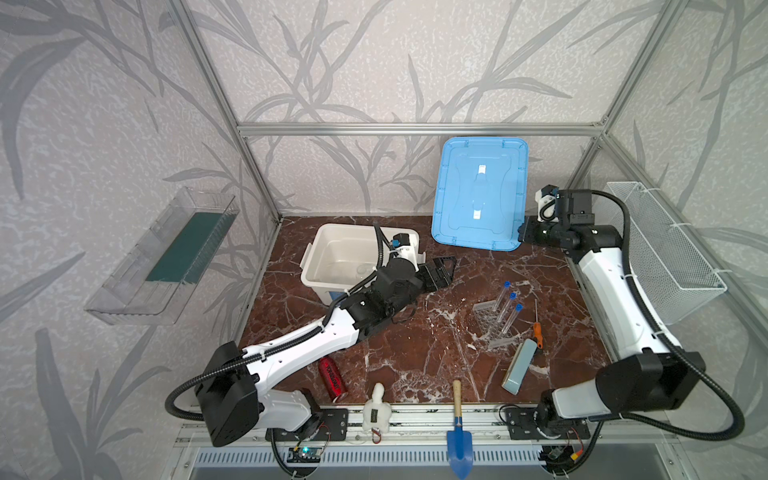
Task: Organize the chemistry lab equipment
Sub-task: 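Grip the blue lid's edge with the right gripper and tilt it upright, then grasp the raised lid edge with the left gripper while the right gripper holds it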
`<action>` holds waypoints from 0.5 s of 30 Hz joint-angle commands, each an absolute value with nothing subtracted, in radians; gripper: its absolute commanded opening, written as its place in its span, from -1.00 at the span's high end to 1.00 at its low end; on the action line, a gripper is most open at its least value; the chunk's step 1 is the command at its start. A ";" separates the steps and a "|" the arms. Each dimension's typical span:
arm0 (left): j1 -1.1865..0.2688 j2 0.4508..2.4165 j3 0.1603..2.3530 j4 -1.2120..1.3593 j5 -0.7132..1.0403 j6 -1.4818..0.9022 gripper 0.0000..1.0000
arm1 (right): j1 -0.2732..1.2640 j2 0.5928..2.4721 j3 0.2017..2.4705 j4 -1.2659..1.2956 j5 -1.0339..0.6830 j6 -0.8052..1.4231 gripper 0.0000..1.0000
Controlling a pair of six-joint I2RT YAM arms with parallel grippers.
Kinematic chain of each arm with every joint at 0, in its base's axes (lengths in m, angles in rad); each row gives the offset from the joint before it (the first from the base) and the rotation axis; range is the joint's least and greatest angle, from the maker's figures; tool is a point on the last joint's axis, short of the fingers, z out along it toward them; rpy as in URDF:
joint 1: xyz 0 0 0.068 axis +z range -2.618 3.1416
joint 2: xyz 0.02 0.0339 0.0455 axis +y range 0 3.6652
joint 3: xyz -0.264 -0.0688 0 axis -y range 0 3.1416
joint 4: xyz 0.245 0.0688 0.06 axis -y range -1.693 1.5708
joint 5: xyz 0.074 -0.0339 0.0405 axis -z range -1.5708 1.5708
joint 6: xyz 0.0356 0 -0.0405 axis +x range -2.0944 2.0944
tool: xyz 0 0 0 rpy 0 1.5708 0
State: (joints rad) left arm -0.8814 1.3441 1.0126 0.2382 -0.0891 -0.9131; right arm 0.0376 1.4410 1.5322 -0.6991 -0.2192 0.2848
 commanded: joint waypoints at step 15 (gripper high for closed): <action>-0.888 1.345 0.931 0.487 -0.275 -0.844 -0.90 | 0.133 1.326 1.422 -0.495 -0.483 0.515 1.00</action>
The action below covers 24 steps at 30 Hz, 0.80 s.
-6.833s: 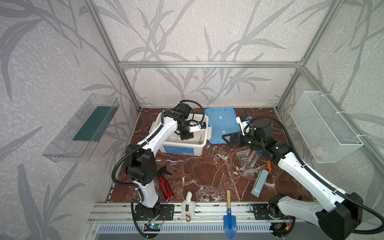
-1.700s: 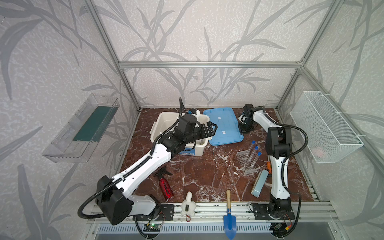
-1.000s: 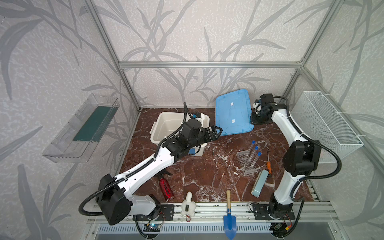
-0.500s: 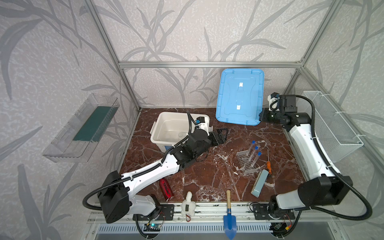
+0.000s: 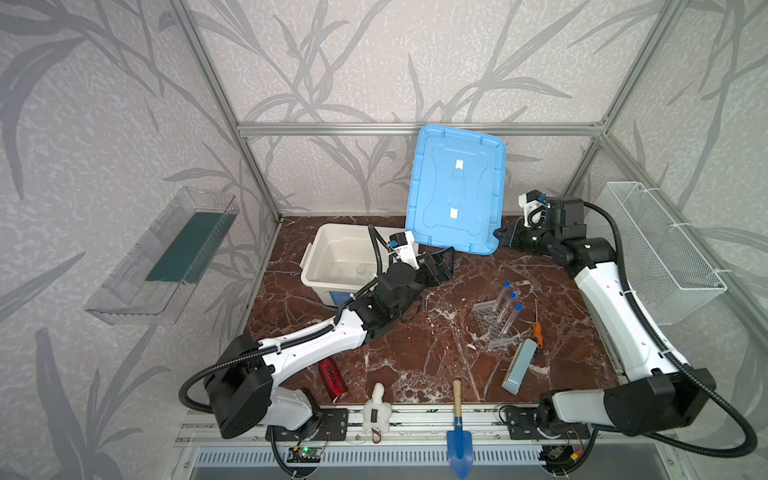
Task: Organize the chemistry lab equipment
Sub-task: 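Grasp the raised lid edge with the left gripper while the right gripper holds it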
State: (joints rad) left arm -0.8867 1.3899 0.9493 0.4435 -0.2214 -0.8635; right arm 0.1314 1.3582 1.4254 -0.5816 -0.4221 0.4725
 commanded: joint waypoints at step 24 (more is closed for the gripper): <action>-0.873 1.341 0.906 0.639 -0.324 -0.710 0.58 | 0.291 1.287 1.243 -0.328 -0.523 0.621 1.00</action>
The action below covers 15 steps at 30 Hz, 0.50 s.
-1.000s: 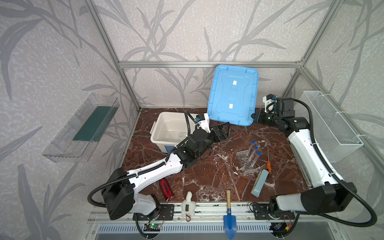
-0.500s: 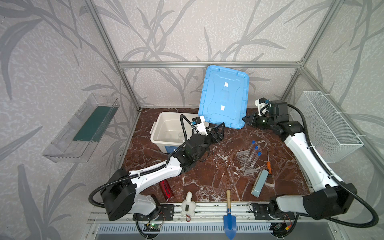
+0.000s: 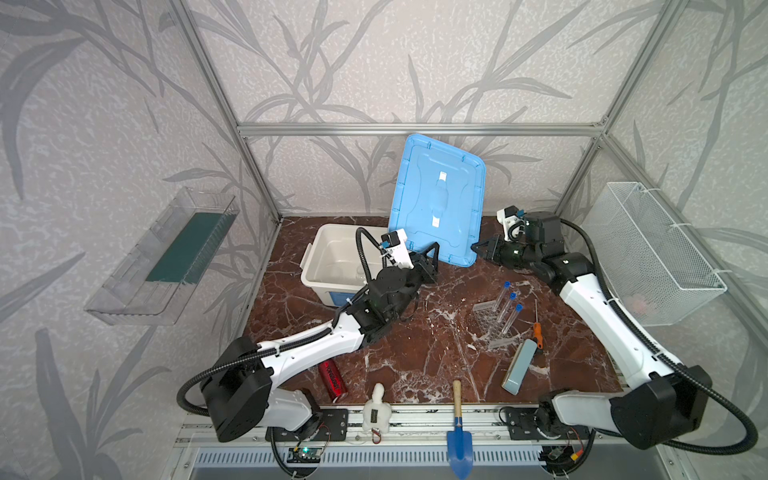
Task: Organize the chemistry lab equipment
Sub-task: 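Grasp the raised lid edge with the left gripper while the right gripper holds it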
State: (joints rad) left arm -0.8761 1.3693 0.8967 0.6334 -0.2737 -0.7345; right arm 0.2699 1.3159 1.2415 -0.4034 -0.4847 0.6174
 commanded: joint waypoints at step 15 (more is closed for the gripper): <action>-0.864 1.239 0.952 0.424 -0.411 -0.351 0.95 | 0.321 1.282 1.231 -0.365 -0.471 0.585 -0.40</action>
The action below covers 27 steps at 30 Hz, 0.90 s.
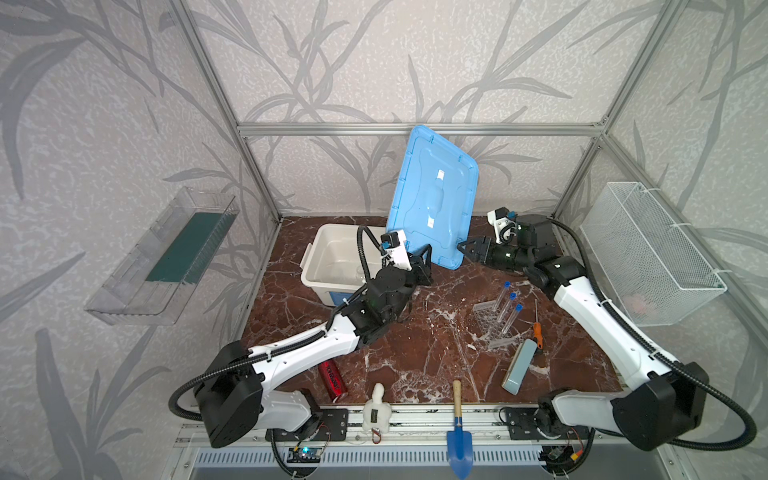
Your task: Organize the chemistry lab equipment
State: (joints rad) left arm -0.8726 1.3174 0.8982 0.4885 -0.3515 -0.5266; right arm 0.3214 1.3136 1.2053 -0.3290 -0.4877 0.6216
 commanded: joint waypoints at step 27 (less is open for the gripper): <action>-0.864 1.036 0.924 0.326 -0.493 0.750 0.97 | -0.080 1.381 1.706 -0.423 -0.942 0.820 -0.98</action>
